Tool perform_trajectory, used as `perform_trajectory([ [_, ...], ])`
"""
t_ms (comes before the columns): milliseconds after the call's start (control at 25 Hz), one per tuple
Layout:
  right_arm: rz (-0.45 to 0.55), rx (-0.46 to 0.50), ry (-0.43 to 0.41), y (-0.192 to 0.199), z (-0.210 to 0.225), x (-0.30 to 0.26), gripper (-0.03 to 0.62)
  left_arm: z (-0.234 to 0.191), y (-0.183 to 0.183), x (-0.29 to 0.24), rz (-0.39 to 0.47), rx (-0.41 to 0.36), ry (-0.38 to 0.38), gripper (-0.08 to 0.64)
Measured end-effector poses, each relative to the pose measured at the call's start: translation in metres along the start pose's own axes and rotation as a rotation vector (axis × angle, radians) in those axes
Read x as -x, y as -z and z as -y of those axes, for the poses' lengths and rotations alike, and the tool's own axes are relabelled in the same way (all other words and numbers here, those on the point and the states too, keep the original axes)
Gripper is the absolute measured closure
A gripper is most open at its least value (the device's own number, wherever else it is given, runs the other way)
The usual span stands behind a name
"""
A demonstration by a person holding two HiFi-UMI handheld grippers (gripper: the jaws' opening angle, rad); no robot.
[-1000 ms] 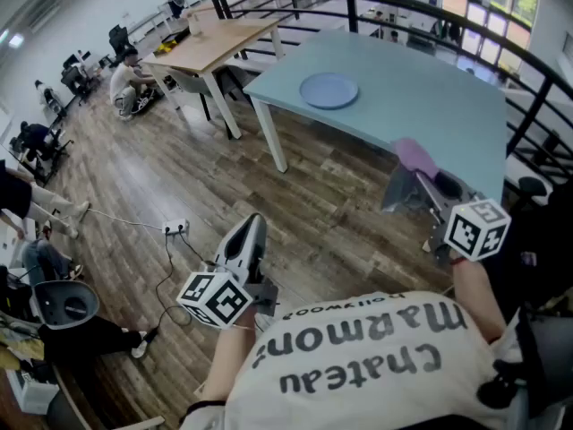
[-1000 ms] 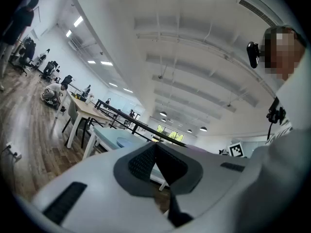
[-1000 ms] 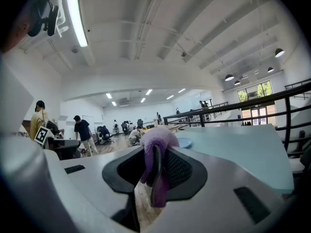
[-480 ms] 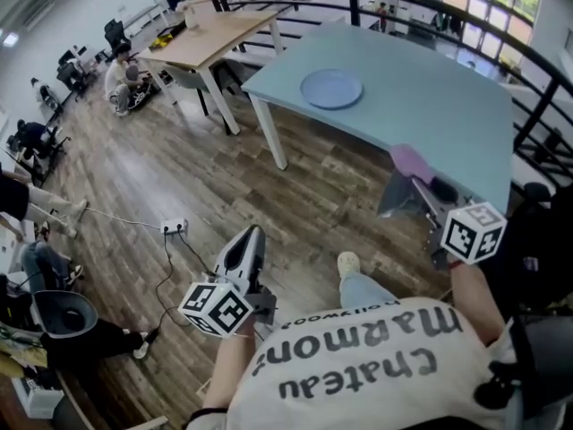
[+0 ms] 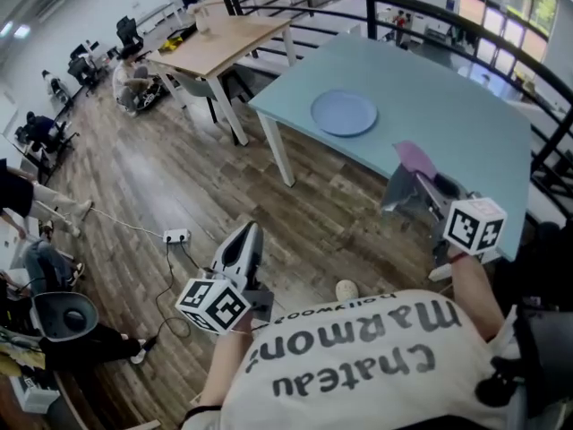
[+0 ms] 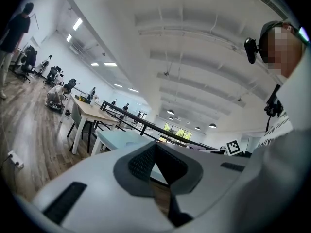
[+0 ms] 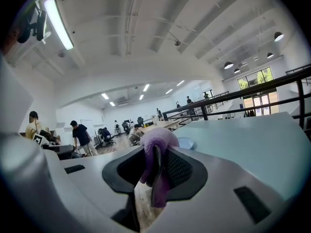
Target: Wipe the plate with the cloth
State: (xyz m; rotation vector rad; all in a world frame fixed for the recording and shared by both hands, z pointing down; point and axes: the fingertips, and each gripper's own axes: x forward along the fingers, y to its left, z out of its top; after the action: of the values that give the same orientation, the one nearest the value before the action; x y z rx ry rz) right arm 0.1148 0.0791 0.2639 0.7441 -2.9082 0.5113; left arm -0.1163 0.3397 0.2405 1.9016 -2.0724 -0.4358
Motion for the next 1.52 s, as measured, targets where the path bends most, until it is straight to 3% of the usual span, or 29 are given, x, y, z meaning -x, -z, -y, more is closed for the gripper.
perform_trajectory([
  [280,-0.005,0.006,-0.028,-0.032,0.038,-0.064,0.465,-0.018,-0.019,-0.072,0.001,-0.008,-0.02,0.557],
  [640,-0.023,-0.002,-0.05,-0.033,0.082,-0.121,0.465,-0.022,-0.011,-0.134,0.043,-0.028,-0.022,0.557],
  [760,-0.034,-0.02,-0.064,-0.037,0.085,-0.137,0.465,-0.018,-0.005,-0.151,0.008,-0.037,0.006,0.557],
  [1080,-0.082,-0.049,-0.081,-0.016,0.088,-0.174,0.465,-0.03,0.016,-0.204,-0.097,-0.077,-0.009,0.557],
  [1240,-0.119,-0.078,-0.058,-0.001,0.098,-0.19,0.465,-0.035,0.028,-0.232,-0.13,-0.101,0.034,0.557],
  [1520,-0.191,-0.11,-0.024,0.015,0.12,-0.242,0.465,-0.076,0.025,-0.301,-0.175,-0.052,0.078,0.558],
])
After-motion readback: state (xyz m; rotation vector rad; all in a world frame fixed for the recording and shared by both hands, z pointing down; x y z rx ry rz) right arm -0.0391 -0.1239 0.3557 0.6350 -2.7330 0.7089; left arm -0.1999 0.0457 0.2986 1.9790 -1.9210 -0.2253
